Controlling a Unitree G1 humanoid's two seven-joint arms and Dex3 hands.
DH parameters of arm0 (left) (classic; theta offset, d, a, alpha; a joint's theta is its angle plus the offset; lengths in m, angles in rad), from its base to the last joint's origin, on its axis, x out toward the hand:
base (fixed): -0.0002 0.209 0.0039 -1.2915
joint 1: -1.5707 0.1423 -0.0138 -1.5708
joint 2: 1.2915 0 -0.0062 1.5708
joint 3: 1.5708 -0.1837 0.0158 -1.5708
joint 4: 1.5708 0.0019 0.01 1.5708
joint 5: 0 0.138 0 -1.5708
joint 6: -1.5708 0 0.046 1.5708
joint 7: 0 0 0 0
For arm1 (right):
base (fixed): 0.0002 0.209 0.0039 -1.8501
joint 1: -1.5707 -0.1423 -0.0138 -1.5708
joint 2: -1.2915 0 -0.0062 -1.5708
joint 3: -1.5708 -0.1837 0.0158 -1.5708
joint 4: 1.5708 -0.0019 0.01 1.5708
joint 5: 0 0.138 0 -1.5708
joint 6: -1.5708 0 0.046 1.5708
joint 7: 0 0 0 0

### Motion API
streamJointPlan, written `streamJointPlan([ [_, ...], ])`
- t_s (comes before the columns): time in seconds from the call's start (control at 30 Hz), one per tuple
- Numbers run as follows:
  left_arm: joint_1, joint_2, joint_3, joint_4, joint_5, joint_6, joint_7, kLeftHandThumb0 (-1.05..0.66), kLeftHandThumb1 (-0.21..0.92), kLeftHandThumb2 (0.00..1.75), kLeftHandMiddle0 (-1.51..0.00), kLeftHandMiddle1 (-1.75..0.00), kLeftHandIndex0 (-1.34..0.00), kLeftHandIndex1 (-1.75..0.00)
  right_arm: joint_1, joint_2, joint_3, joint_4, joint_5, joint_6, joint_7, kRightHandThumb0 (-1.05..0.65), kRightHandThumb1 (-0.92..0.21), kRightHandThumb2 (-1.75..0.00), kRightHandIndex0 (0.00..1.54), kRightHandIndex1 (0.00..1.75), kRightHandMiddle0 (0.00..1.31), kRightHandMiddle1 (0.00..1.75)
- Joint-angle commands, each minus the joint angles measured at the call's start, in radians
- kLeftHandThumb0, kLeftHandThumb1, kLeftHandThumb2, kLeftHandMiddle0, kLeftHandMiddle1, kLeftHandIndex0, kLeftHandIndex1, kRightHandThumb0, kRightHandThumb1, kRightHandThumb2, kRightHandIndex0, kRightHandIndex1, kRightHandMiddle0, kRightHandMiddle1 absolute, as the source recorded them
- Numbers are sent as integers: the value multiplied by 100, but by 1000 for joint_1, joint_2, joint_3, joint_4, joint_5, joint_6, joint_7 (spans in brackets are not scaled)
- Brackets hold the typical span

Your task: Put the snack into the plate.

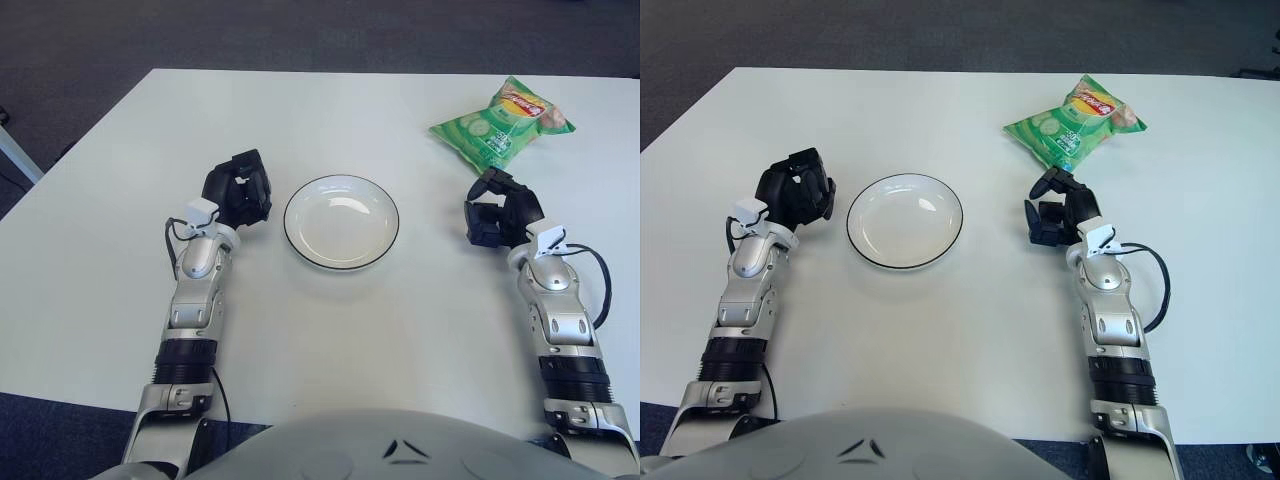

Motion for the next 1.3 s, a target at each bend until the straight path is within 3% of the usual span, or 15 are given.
streamJointPlan([
  [0.0, 194, -57, -9, 76, -4, 0, 6, -47, 71, 99, -141, -175, -114, -175, 74, -5, 44, 80, -50, 30, 16, -46, -37, -125, 129, 175, 57, 175],
  [0.8, 191, -60, -16, 79, 2, -3, 10, -48, 71, 100, -142, -175, -114, -175, 72, -6, 41, 87, -76, 25, 25, -47, -37, -126, 129, 175, 58, 175],
  [1.27, 180, -80, -40, 99, 37, -26, 43, -47, 70, 100, -141, -175, -115, -175, 51, -1, -5, 149, -25, -8, 31, -46, -39, -123, 128, 175, 56, 175],
])
